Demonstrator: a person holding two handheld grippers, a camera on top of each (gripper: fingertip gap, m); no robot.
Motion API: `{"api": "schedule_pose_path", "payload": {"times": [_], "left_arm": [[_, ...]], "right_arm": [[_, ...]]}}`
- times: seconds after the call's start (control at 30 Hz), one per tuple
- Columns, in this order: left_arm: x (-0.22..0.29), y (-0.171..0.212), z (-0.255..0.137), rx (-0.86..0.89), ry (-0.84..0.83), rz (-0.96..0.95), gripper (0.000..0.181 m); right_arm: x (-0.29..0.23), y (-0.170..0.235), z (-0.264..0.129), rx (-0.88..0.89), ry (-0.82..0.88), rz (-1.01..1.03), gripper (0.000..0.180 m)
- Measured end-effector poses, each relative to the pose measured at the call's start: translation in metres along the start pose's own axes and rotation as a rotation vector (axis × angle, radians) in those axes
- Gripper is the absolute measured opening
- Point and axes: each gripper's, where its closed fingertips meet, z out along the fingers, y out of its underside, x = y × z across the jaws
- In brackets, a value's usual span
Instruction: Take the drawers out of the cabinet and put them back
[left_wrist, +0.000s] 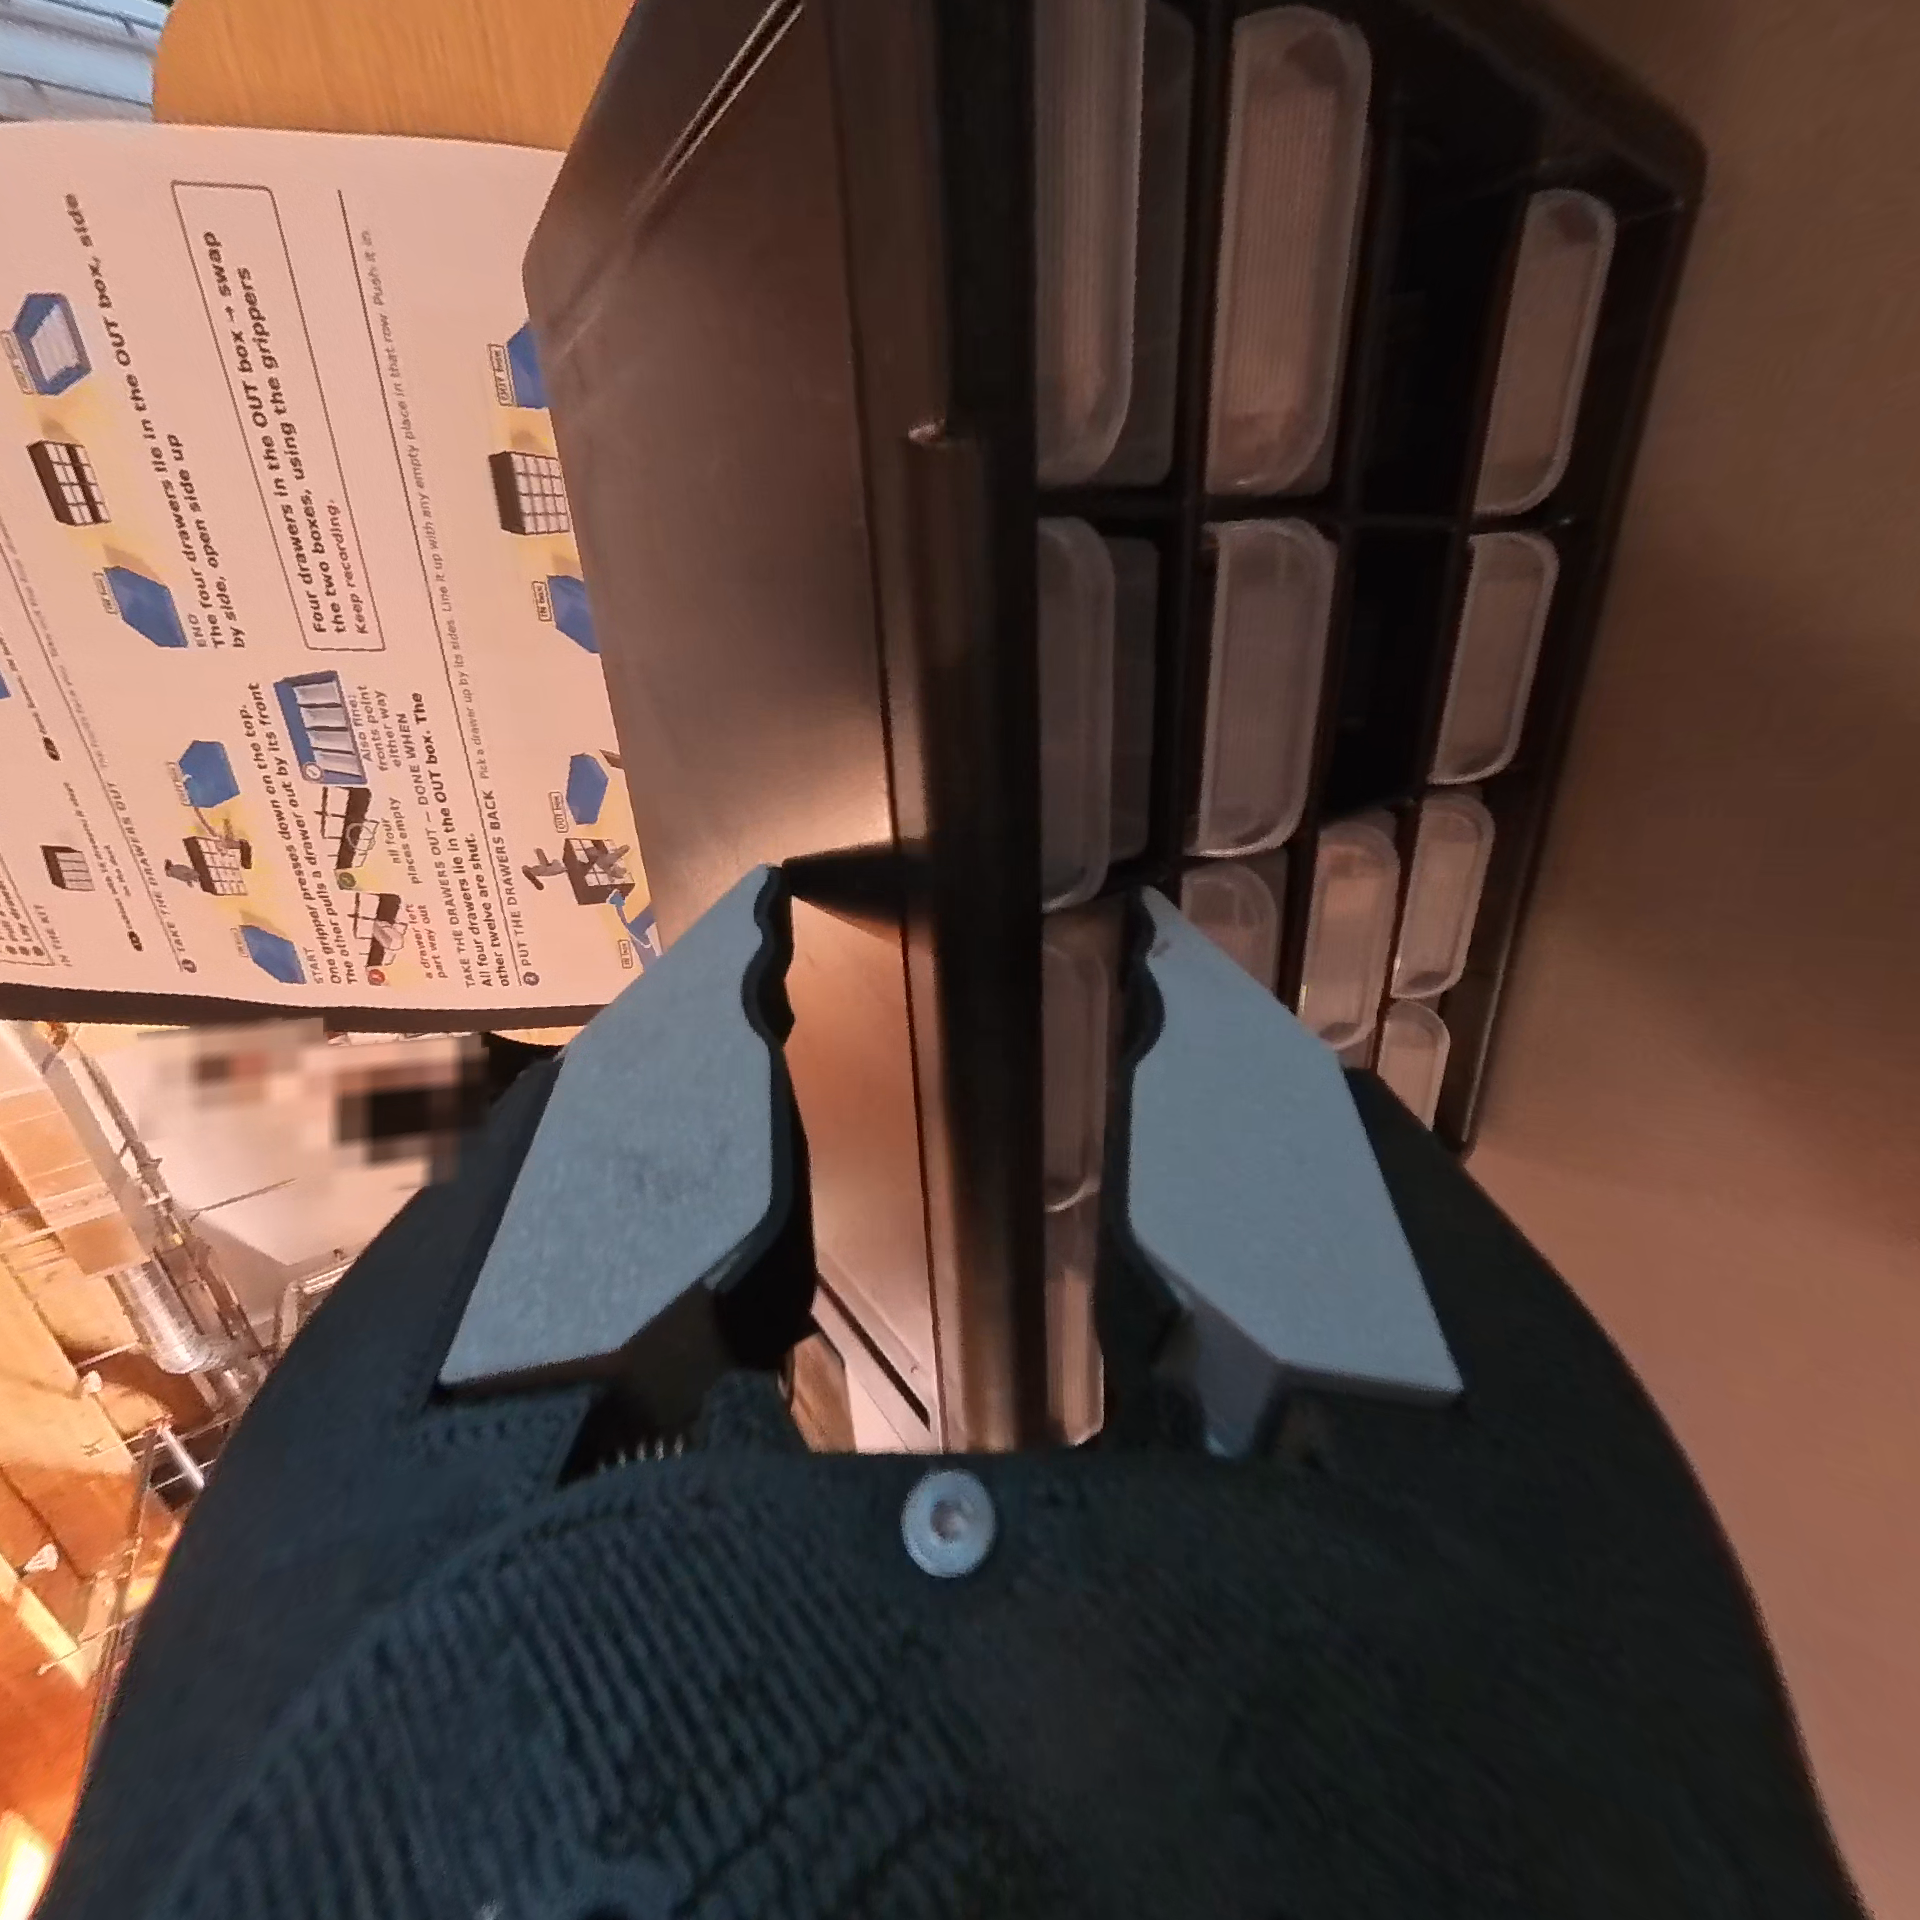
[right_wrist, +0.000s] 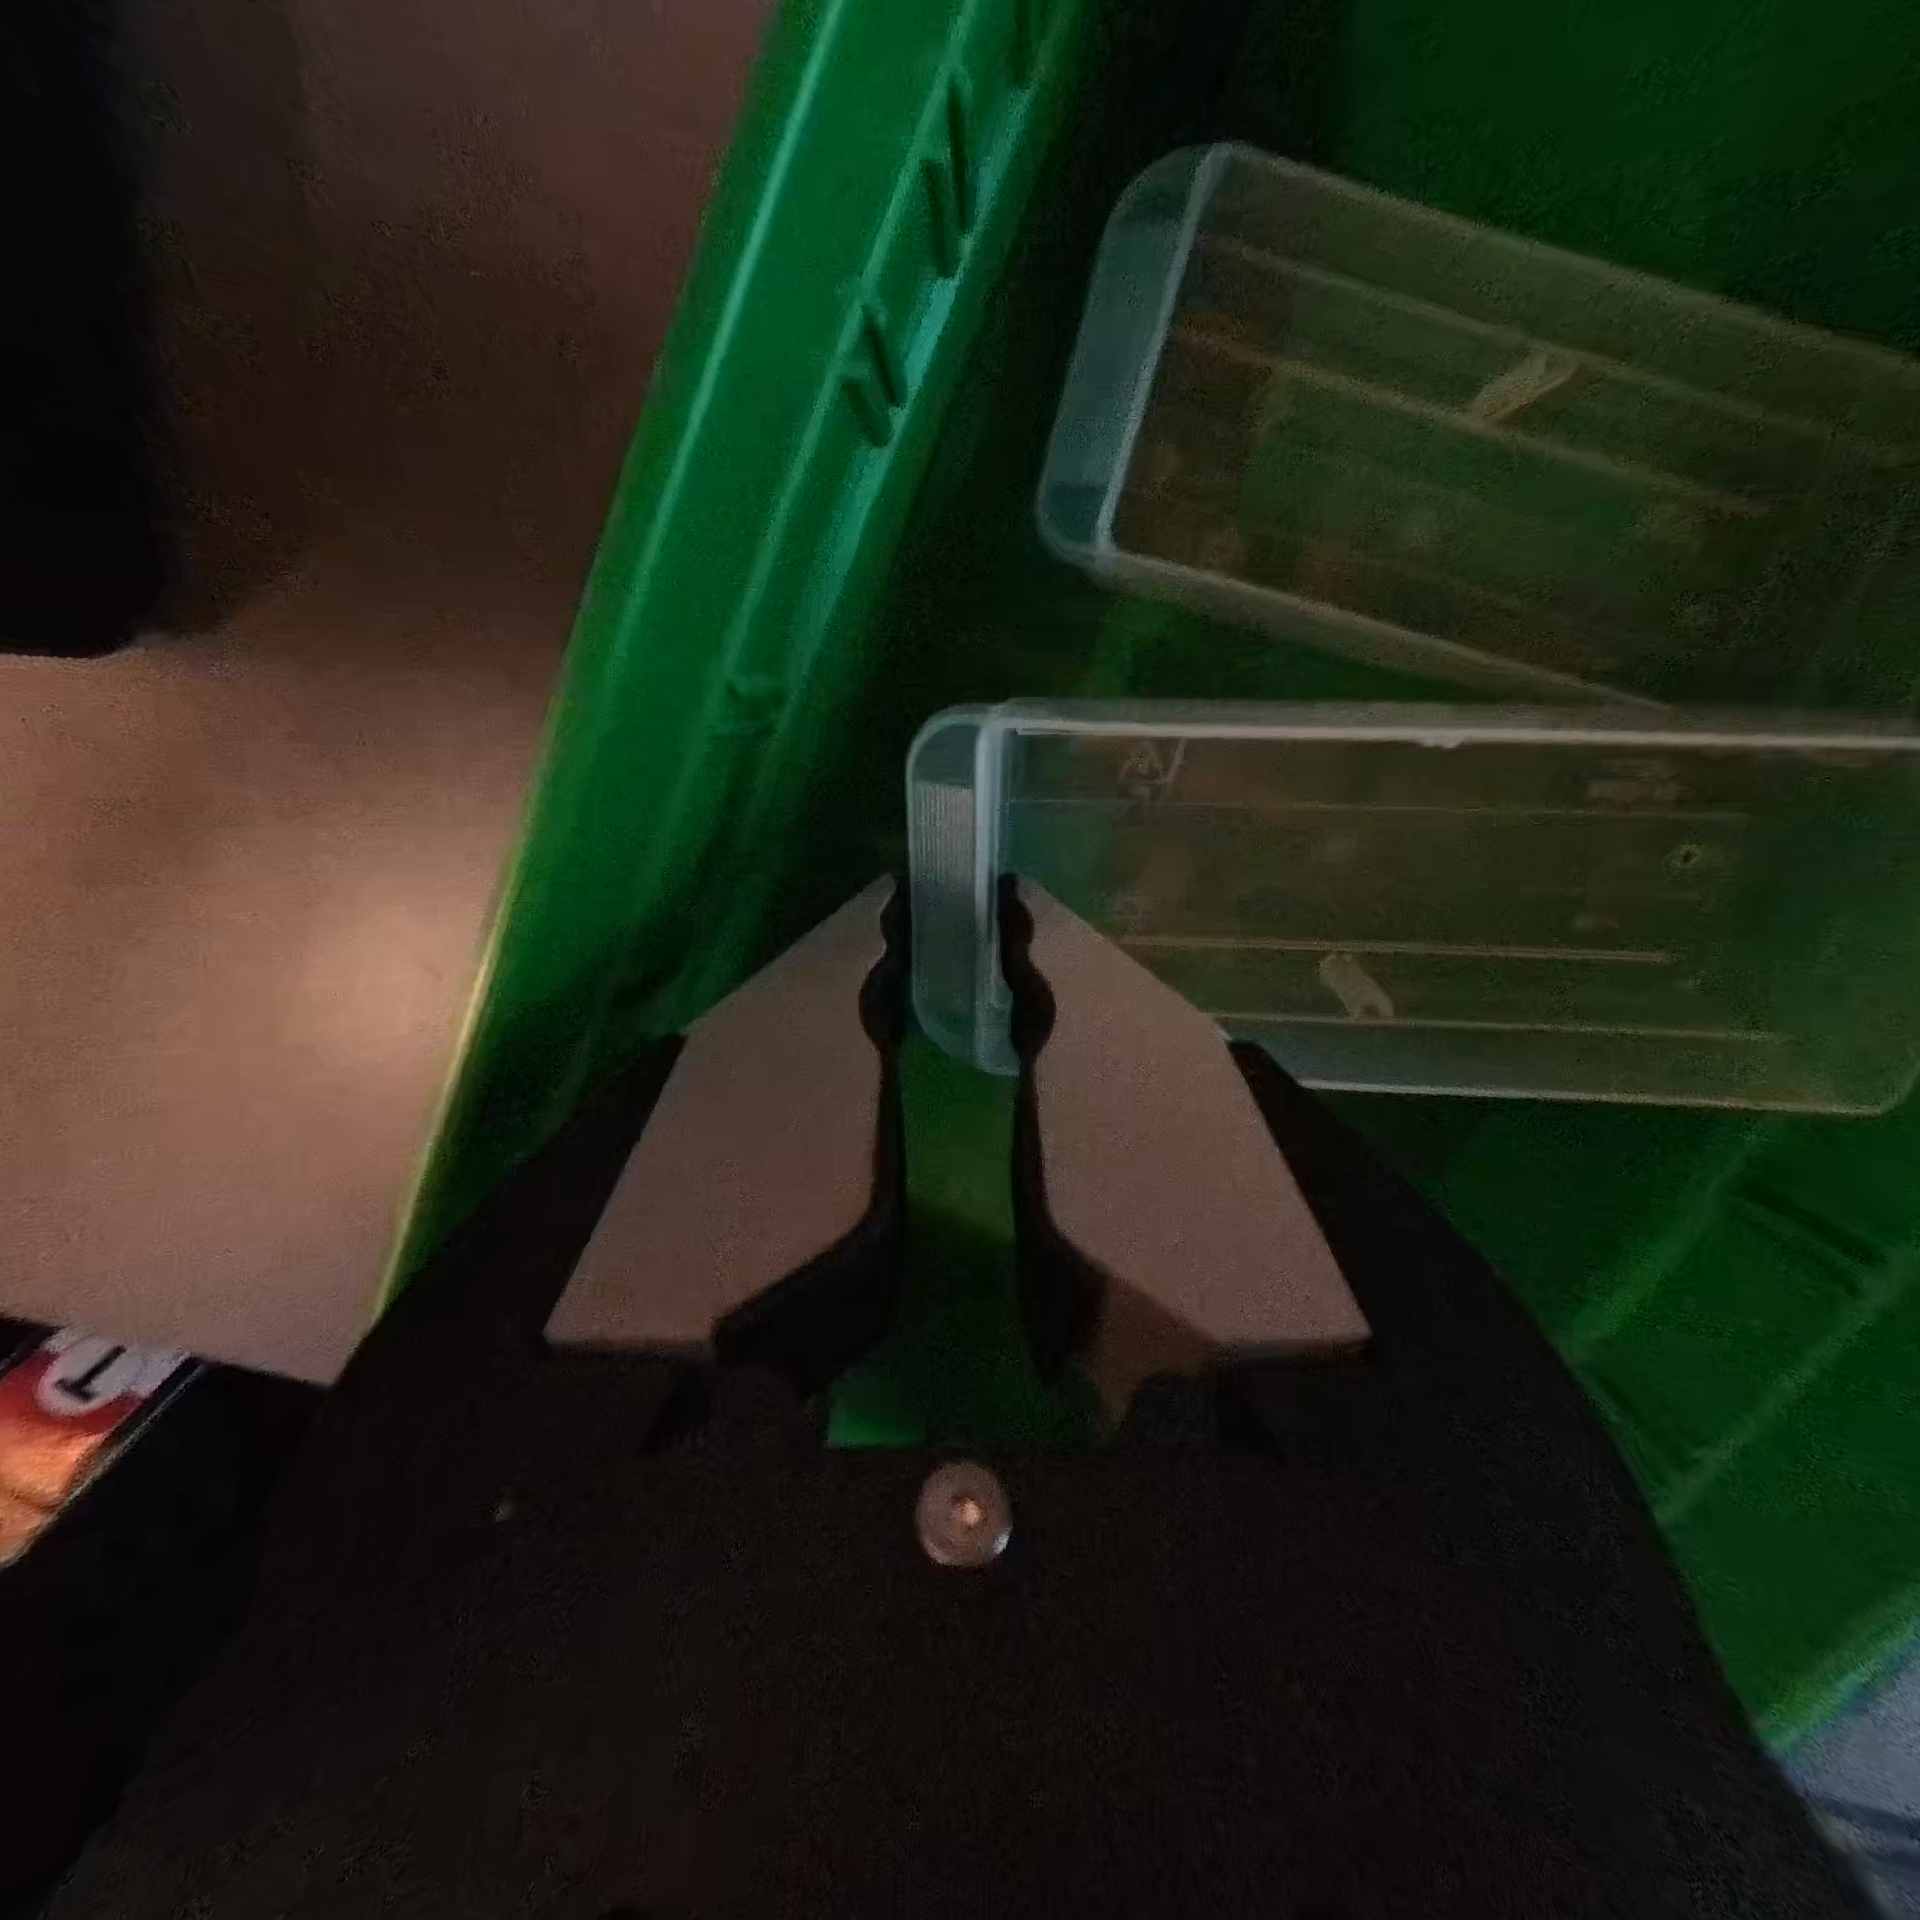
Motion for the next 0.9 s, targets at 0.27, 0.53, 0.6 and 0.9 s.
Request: {"api": "schedule_pose_path", "payload": {"times": [0.27,0.53,0.6,0.9], "left_arm": [[0.000,0.000,0.000,-0.030,0.000,0.009,0.062],[0.000,0.000,0.000,-0.004,0.002,-0.011,0.062],[0.000,0.000,0.000,0.000,0.003,-0.012,0.062],[-0.002,0.013,-0.015,0.084,0.052,-0.159,0.058]], "right_arm": [[-0.003,-0.006,0.011,0.029,-0.021,0.043,0.012],[0.014,-0.048,0.006,0.274,0.093,0.007,0.041],[0.011,-0.052,-0.012,0.327,0.126,-0.005,0.046],[-0.054,-0.041,-0.116,0.730,0.122,-0.074,0.070]]}}
